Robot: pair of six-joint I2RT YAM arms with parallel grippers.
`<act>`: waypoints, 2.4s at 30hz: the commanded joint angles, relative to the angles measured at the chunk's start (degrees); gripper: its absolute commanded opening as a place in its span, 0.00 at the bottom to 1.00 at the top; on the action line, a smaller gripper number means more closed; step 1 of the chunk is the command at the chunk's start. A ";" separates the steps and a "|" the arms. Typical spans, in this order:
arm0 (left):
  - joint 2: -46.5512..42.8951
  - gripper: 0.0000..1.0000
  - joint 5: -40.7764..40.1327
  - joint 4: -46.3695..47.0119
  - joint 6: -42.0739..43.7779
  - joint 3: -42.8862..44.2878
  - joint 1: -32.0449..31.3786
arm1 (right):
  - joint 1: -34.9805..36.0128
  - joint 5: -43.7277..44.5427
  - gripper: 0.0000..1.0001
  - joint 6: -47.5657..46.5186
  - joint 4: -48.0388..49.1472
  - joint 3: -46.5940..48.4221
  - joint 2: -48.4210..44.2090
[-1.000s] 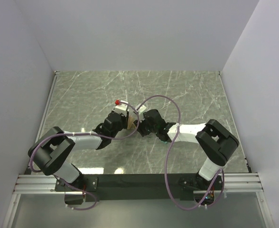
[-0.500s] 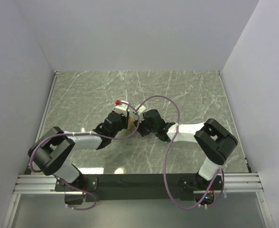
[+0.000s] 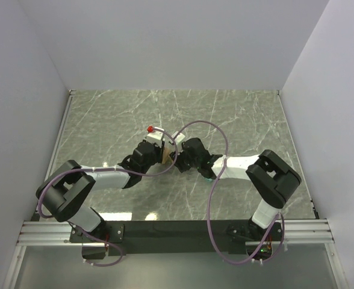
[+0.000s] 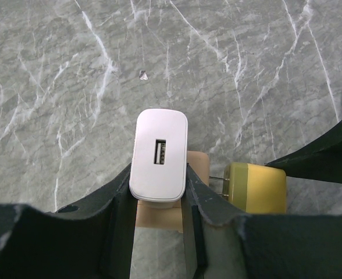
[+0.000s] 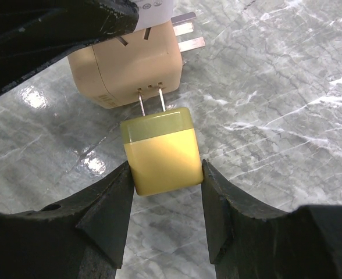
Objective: Insert the plug
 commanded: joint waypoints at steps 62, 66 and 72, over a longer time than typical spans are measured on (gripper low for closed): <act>6.25 0.00 15.96 -2.80 0.79 0.71 0.74 | -1.77 -5.12 0.00 -0.96 3.53 11.63 3.31; 6.25 0.00 17.01 -2.53 0.88 0.45 0.74 | -2.04 -5.91 0.00 -1.13 2.83 13.21 4.27; 6.51 0.00 18.15 -2.62 1.06 0.53 0.74 | -2.65 -6.44 0.00 -1.22 3.17 14.62 5.95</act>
